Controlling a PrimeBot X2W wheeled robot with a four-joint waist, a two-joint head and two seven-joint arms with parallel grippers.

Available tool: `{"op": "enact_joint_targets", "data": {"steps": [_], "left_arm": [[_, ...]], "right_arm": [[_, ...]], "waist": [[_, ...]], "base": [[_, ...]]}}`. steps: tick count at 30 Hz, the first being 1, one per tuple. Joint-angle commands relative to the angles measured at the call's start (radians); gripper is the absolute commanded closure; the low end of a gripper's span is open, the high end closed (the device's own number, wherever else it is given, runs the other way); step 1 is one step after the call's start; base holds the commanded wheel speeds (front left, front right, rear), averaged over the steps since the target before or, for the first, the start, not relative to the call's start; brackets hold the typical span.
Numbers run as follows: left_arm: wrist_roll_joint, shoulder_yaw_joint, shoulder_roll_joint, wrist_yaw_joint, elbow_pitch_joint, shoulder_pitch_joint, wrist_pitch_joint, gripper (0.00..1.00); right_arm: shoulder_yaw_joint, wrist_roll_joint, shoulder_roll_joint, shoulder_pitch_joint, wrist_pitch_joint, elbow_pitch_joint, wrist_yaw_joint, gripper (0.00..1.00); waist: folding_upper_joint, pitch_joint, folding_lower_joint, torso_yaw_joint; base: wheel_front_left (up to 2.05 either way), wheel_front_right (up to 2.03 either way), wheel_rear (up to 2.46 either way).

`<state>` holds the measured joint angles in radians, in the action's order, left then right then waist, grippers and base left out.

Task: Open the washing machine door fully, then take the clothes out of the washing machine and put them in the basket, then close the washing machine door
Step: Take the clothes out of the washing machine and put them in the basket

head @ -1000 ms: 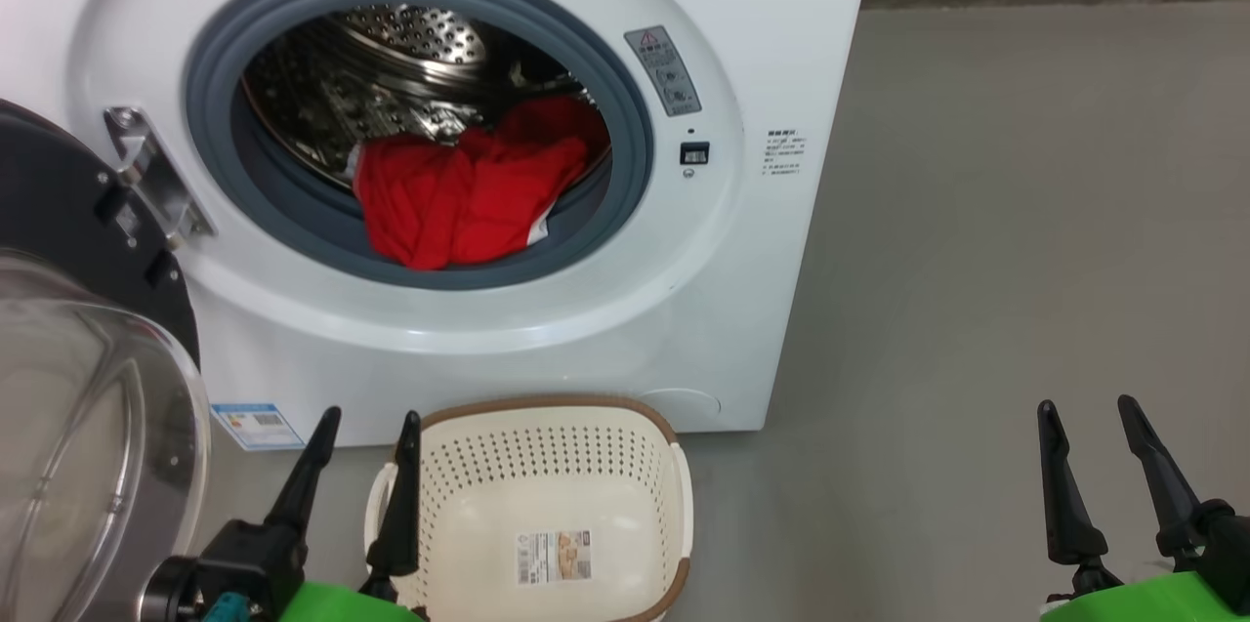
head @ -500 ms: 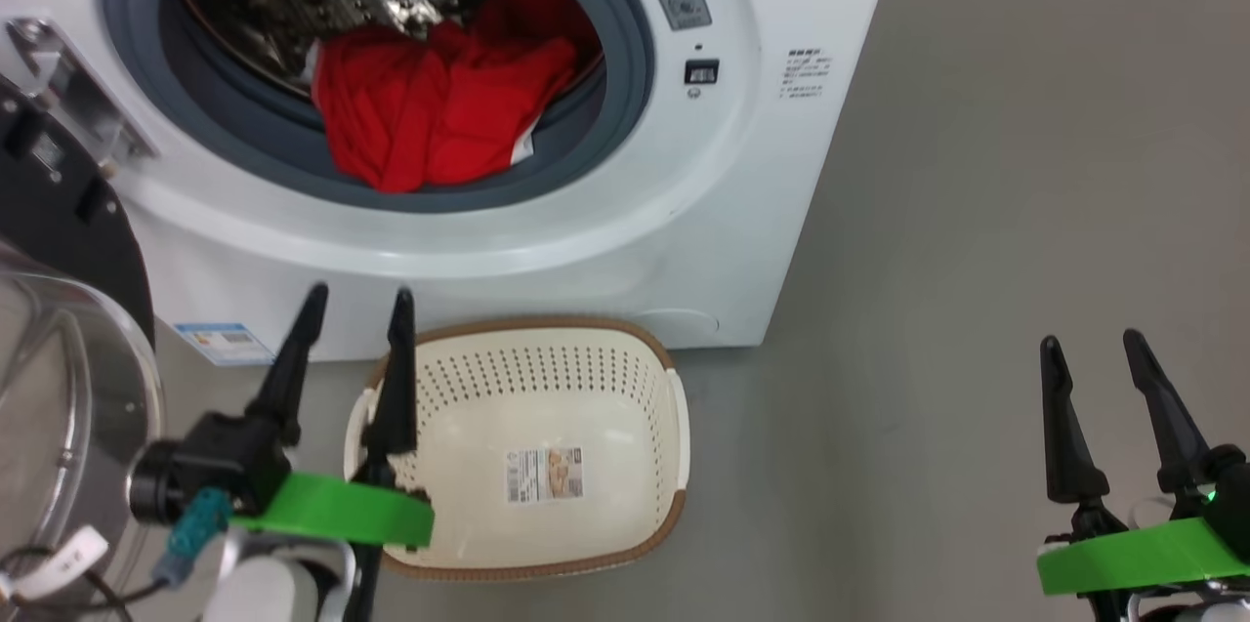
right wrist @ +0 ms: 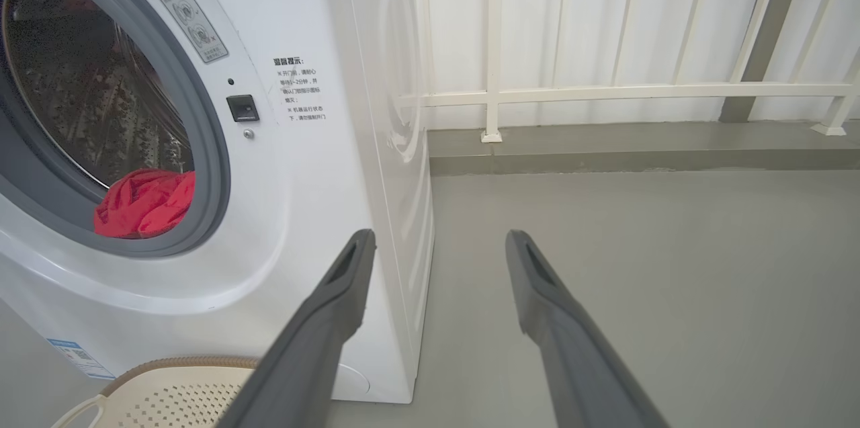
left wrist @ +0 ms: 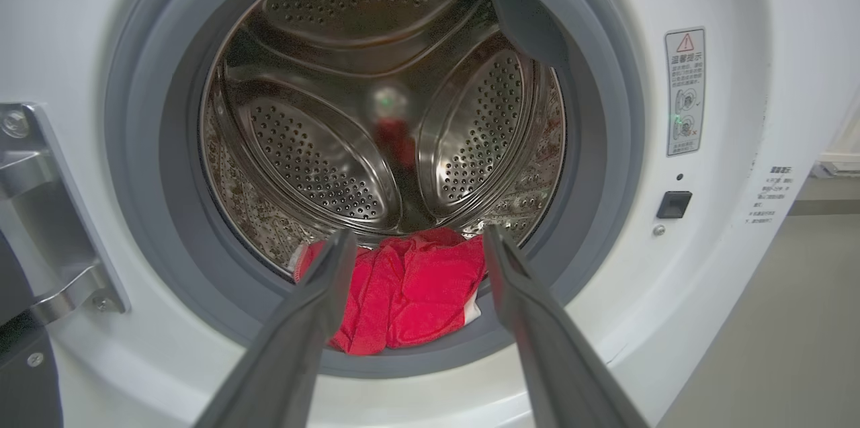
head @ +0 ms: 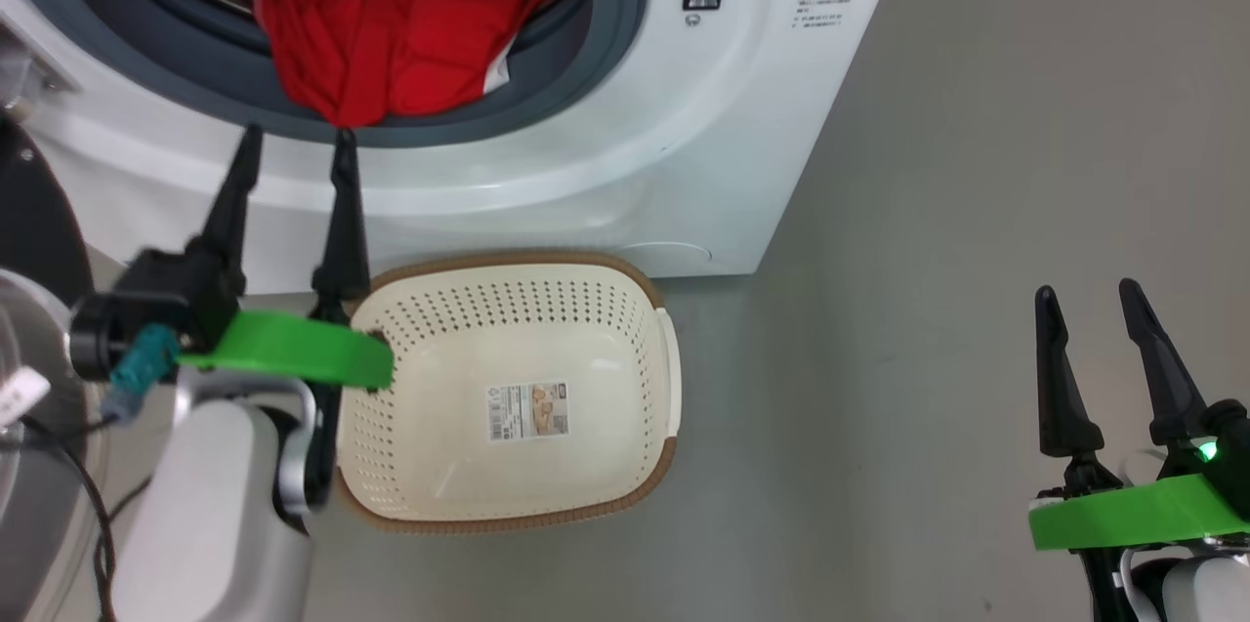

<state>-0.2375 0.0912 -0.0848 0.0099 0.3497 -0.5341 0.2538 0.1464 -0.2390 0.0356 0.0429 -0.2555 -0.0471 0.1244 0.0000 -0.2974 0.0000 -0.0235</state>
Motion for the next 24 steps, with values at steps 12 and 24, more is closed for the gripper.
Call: {"op": "enact_joint_targets", "data": {"steps": [12, 24], "left_arm": [[0.018, -0.051, -0.062, 0.019, 0.166, -0.253, 0.008, 0.0], [0.094, -0.007, -0.111, 0.05, 0.358, -0.452, 0.008, 0.0]], "right_arm": [[-0.036, -0.024, 0.015, 0.062, -0.006, 0.019, 0.006, 0.0], [-0.038, -0.026, 0.015, 0.091, -0.006, 0.013, 0.006, 0.0]], "waist": [[0.0, -0.095, 0.0, -0.04], [0.0, -0.159, 0.0, -0.073]], "base": [[0.0, 0.0, 0.0], [0.0, 0.0, 0.0]]}}
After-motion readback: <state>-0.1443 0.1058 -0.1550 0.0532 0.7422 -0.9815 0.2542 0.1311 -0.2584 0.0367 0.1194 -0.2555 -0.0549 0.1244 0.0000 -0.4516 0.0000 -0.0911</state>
